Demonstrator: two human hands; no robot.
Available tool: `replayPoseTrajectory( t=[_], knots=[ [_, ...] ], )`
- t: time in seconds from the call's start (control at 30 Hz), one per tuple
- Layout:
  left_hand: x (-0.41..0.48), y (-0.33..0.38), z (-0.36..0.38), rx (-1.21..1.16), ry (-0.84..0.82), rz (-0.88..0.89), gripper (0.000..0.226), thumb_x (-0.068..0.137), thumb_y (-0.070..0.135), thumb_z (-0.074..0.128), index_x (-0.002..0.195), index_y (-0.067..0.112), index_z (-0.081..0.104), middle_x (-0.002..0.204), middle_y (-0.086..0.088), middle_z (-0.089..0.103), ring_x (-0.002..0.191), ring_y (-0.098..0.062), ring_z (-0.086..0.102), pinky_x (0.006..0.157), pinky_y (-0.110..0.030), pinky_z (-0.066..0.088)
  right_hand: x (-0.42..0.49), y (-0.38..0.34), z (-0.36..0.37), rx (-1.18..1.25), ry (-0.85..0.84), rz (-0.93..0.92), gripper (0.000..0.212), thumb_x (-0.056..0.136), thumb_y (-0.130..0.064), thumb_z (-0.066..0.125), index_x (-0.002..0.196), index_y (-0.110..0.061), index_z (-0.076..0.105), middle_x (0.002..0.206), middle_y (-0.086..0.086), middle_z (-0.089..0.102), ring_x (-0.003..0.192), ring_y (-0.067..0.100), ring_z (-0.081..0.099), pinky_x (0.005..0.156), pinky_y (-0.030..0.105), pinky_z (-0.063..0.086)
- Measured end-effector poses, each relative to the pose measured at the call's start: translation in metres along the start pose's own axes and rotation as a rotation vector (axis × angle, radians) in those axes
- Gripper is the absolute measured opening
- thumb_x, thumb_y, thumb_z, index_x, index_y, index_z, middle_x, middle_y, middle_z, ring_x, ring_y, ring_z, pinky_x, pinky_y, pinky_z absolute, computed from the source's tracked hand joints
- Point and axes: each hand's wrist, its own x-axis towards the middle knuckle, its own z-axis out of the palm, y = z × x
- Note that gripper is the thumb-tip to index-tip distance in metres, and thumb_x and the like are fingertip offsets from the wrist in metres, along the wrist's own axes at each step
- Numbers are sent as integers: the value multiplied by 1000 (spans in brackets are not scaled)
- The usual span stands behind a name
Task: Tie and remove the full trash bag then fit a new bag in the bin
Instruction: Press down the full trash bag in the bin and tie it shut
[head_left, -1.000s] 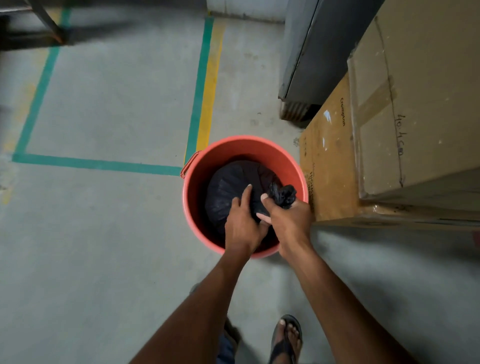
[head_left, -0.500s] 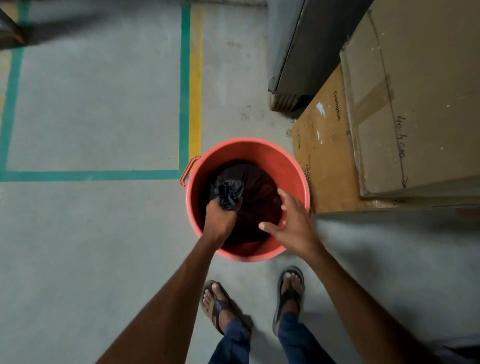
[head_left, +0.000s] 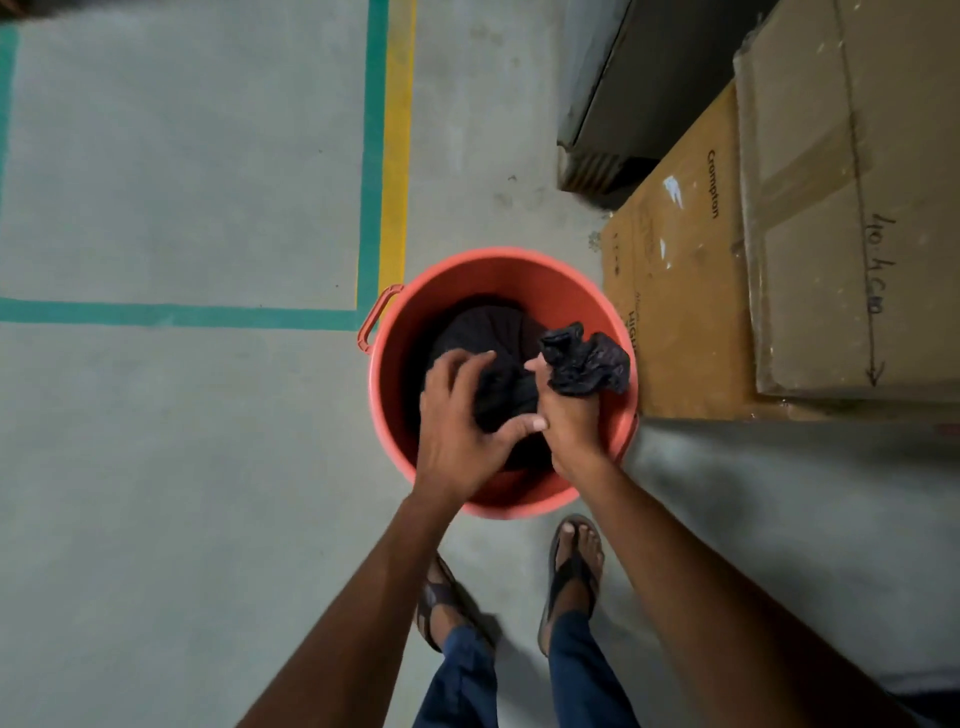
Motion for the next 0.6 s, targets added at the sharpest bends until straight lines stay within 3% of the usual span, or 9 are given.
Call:
replayPoseTrajectory(
  t=[0.13, 0.2, 0.27, 0.37, 0.43, 0.5, 0.57, 0.6],
  knots=[
    [28, -21, 28, 171, -364, 54, 133, 44, 67, 91, 155, 14, 40, 165, -10, 29, 156, -29, 18, 124, -53, 19, 16, -9, -9, 162, 23, 298, 28, 104, -31, 57, 80, -23, 69, 101, 3, 72, 103, 26, 68, 97, 47, 54],
    [37, -21, 52, 197, -478, 125, 138, 45, 64, 90, 159, 16, 30, 170, -4, 15, 159, -25, 1, 128, -49, 0, 21, -11, -17, 353, 44, 480, 30, 104, -38, 55, 84, -19, 66, 93, 8, 73, 86, 27, 74, 79, 49, 57],
    [42, -21, 76, 156, -498, 180, 111, 58, 49, 87, 153, 17, 42, 170, -3, 19, 159, -23, 1, 127, -52, -5, 26, -13, -19, 552, 60, 580, 29, 106, -32, 52, 90, -10, 62, 92, 14, 70, 86, 30, 72, 80, 52, 54],
    [46, -26, 98, 97, -376, 198, 50, 74, 24, 80, 119, 8, 68, 153, -6, 52, 155, -23, 26, 126, -53, 3, 33, -12, -34, 695, 82, 593, 19, 108, -11, 48, 93, -3, 56, 92, 14, 61, 90, 28, 63, 98, 52, 48],
    [51, -30, 104, 136, -403, 212, 45, 75, 18, 77, 118, 4, 71, 137, -9, 65, 146, -24, 43, 127, -46, 9, 35, -17, -43, 731, 39, 597, 13, 106, -5, 48, 96, -2, 56, 91, 13, 60, 85, 25, 62, 103, 53, 46],
    [56, -32, 105, 232, -447, 293, 40, 71, 14, 75, 109, 3, 72, 119, -15, 71, 128, -33, 58, 118, -41, 21, 31, -19, -48, 657, 1, 554, 9, 104, -7, 53, 105, -1, 59, 102, 17, 65, 97, 29, 66, 107, 52, 47],
    [63, -33, 103, 325, -447, 369, 32, 71, 14, 73, 102, 3, 71, 102, -19, 72, 108, -39, 62, 102, -41, 28, 22, -19, -52, 405, 40, 389, 19, 100, -11, 62, 117, -2, 62, 116, 20, 68, 112, 35, 67, 95, 45, 58],
    [67, -33, 100, 381, -460, 369, 33, 75, 16, 71, 107, 4, 70, 103, -18, 71, 109, -39, 60, 100, -42, 28, 18, -16, -57, 193, 127, 213, 27, 96, -14, 68, 121, -4, 63, 119, 20, 69, 113, 36, 68, 85, 39, 61]
  ],
)
